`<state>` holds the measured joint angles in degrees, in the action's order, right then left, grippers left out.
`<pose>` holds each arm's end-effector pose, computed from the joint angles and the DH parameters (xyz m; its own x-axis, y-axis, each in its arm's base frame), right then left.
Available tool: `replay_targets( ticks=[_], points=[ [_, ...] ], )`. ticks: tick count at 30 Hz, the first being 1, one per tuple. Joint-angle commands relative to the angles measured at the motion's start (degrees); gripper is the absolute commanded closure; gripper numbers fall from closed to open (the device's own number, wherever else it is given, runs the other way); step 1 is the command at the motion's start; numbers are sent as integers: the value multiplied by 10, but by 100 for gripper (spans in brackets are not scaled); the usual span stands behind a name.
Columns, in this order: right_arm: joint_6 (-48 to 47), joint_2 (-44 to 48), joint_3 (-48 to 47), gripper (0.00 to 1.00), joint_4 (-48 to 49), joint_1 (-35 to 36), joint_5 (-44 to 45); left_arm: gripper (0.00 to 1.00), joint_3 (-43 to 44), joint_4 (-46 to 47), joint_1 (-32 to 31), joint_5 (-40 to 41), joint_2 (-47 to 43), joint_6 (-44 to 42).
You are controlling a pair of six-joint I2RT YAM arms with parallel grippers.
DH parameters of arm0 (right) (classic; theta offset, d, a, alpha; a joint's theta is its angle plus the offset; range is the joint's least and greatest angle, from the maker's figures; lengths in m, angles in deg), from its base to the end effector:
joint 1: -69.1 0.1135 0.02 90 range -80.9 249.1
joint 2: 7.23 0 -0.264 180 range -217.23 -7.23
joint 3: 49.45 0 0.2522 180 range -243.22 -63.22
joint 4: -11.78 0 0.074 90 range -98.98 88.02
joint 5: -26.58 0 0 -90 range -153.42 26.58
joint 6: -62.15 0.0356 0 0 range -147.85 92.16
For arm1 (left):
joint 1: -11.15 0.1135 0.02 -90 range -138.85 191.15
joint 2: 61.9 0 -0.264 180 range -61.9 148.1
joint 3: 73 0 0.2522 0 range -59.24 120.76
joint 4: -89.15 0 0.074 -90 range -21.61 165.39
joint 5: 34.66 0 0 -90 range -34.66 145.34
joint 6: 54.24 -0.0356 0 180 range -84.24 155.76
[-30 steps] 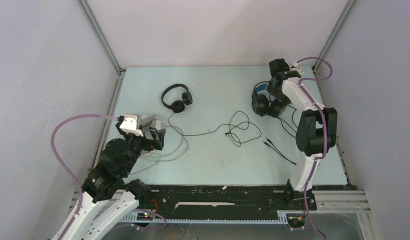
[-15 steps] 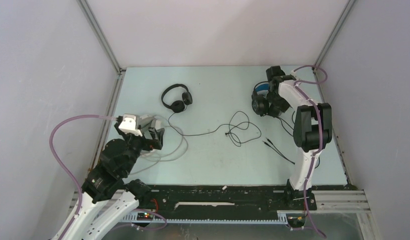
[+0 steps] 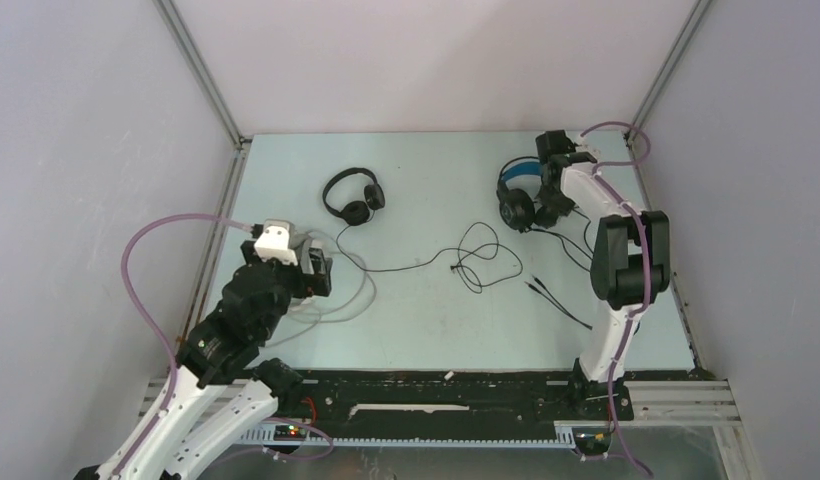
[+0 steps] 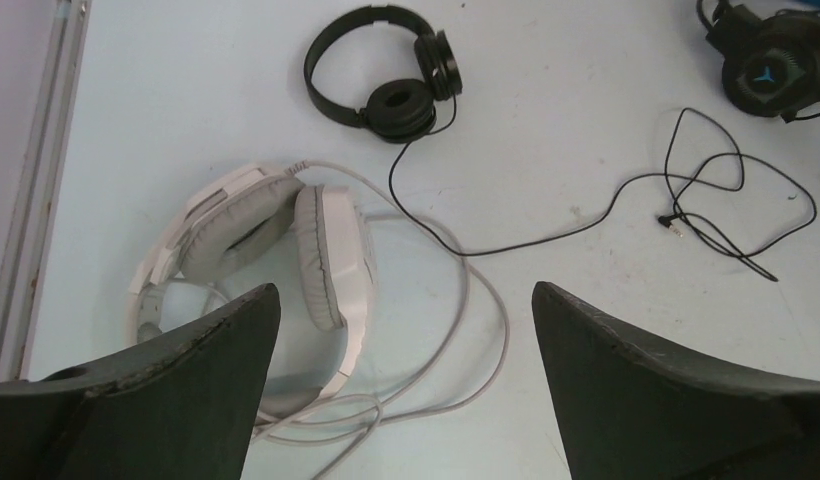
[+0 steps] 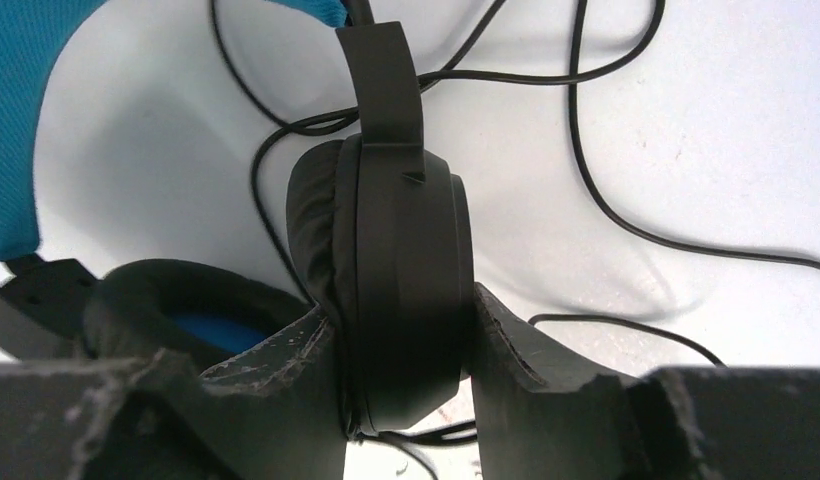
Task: Wrap the headphones
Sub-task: Pick up the headphones from the center of the board.
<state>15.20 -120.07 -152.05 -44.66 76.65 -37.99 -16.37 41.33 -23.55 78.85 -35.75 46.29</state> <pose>0.4111 0.0391 0.2145 -0.6312 0.5382 -0.5585 0.6579 0.7529 -0.0179 0.0921 -0.0465 0.3260 -0.2791 -0.0106 -0.9602 0.1607 0.9853 -0.0576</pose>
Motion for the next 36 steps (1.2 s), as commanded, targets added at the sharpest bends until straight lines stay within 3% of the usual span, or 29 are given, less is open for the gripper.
replay_targets(
  ticks=[1,5,12,20,23,25,29,33,36],
  points=[
    [-69,130,16,65,69,20,-11,2,43,-23,3,20,25,38],
    [-78,231,67,65,119,36,-19,3,60,-17,2,-9,43,57],
    [-75,359,171,67,248,51,-162,2,101,6,3,-53,80,74],
    [-44,403,226,66,378,55,-497,0,155,39,2,-165,111,98],
    [-12,420,265,66,461,56,-577,0,160,62,2,-211,110,104],
    [-12,434,283,67,486,65,-582,0,163,73,2,-229,109,103],
    [5,442,290,66,499,68,-615,0,176,87,2,-262,113,95],
    [14,457,278,64,402,72,-619,0,182,105,2,-260,127,90],
    [40,468,276,64,358,64,-672,3,175,119,2,-286,135,10]
  ],
)
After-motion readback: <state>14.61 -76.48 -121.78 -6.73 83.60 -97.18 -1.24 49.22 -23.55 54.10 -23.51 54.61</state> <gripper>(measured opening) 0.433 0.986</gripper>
